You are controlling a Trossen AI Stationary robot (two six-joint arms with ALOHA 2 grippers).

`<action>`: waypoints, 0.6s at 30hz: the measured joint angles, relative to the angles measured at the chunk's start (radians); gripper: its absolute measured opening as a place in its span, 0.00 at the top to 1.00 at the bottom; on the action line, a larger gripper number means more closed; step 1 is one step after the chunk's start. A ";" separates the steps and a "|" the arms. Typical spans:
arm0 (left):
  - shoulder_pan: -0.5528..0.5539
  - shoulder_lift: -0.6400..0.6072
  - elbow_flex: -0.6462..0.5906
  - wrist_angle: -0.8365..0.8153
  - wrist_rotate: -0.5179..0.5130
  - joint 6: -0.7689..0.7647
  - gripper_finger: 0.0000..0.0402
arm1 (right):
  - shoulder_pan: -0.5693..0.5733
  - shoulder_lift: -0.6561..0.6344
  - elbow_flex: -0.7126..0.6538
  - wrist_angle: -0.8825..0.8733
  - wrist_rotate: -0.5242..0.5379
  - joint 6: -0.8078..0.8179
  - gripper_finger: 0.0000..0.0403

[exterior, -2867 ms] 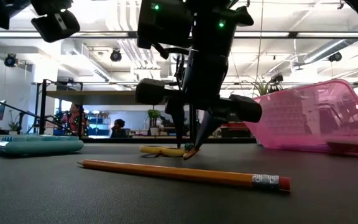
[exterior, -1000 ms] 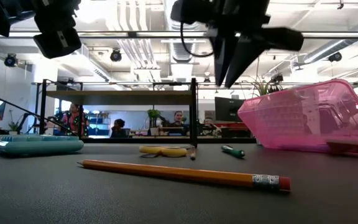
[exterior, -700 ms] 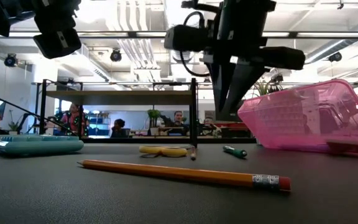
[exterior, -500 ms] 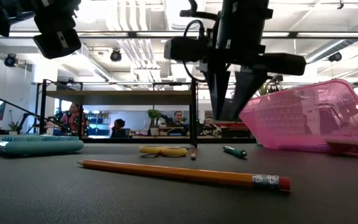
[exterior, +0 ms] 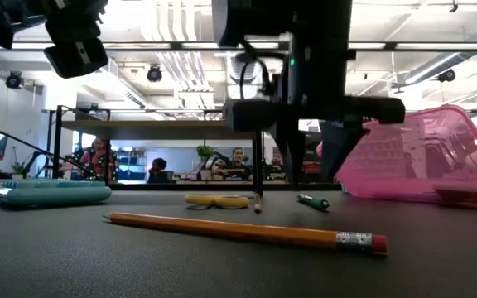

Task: Pack school essentials
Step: Put the green pen into the pink supply box

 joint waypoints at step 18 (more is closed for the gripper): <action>-0.001 0.009 -0.001 0.000 0.000 0.000 0.48 | -0.035 0.037 -0.021 0.026 -0.041 -0.094 0.71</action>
